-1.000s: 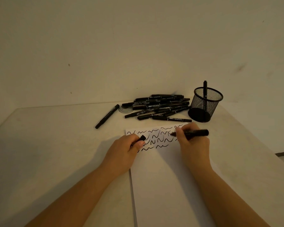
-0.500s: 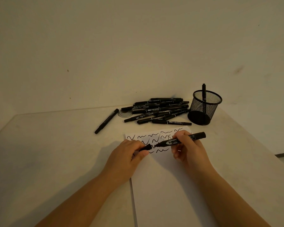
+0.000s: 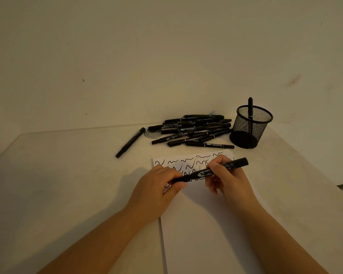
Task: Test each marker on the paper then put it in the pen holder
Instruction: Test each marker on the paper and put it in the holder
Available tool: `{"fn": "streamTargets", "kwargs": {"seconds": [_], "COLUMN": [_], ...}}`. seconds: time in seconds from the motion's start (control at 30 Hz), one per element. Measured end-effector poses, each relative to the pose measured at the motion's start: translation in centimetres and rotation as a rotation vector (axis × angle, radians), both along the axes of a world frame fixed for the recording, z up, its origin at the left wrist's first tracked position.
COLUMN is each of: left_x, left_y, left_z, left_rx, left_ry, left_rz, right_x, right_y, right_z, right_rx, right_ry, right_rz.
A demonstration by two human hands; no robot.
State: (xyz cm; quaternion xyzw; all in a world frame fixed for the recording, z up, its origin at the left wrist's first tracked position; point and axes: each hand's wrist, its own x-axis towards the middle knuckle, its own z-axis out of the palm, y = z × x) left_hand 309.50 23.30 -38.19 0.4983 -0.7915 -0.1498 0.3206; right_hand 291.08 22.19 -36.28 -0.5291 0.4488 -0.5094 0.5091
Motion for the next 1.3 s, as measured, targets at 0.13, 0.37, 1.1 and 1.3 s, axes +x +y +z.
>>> {"fn": "streamTargets", "kwargs": {"seconds": [0.13, 0.37, 1.1, 1.3], "left_x": [-0.2, -0.4, 0.0, -0.2], "left_y": [0.1, 0.3, 0.4, 0.2], "left_z": [0.1, 0.3, 0.0, 0.2], "left_rx": [-0.007, -0.021, 0.255, 0.206], "left_ry": [0.009, 0.013, 0.228, 0.201], "left_rz": [-0.005, 0.012, -0.091, -0.081], "right_x": [0.2, 0.6, 1.7, 1.3], "right_y": [0.2, 0.5, 1.0, 0.7], "right_z": [0.0, 0.1, 0.2, 0.5], "right_rx": [-0.03, 0.015, 0.066, 0.032], "right_ry": [0.038, 0.092, -0.008, 0.065], "right_rz": [0.023, 0.001, 0.082, 0.079]}}
